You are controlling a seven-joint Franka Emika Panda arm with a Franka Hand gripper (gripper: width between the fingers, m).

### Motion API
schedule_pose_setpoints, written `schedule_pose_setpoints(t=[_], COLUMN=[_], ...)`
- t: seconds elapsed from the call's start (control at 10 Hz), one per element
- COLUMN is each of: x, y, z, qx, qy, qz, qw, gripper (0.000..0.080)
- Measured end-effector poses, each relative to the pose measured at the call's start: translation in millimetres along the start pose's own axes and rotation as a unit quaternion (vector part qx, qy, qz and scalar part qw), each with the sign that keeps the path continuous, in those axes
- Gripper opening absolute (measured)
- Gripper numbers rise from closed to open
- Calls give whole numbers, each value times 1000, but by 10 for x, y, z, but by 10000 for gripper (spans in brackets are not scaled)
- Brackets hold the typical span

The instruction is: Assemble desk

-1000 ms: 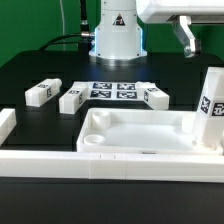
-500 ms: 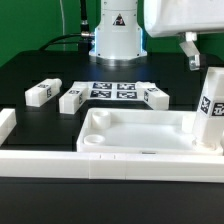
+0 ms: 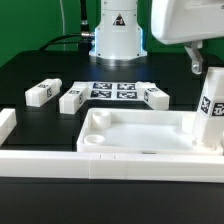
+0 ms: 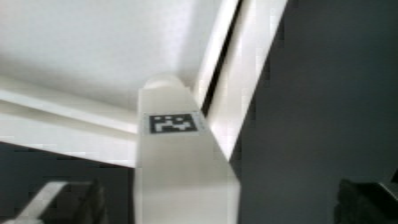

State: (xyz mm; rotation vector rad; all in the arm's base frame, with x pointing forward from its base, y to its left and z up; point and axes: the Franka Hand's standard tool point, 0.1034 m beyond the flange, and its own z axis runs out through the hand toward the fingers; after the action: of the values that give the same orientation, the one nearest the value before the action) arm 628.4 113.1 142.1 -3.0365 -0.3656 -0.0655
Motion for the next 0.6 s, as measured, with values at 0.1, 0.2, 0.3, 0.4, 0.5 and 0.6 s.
schedule_pose_setpoints(t=[0.1,0.2,0.3,0.4,0.5,0.6], x=[-10,2,7,12,11,10], y=[6,27,60,97,125,131], z=[11,19,57,53,52,55], qx=[-6,-35,-38,-40,-40,-40], qy=[-2,0,4,5,5,5], qz=[0,-7,1,0,1,1], qw=[1000,999,999,999,999,999], gripper=[649,649,649,649,649,649])
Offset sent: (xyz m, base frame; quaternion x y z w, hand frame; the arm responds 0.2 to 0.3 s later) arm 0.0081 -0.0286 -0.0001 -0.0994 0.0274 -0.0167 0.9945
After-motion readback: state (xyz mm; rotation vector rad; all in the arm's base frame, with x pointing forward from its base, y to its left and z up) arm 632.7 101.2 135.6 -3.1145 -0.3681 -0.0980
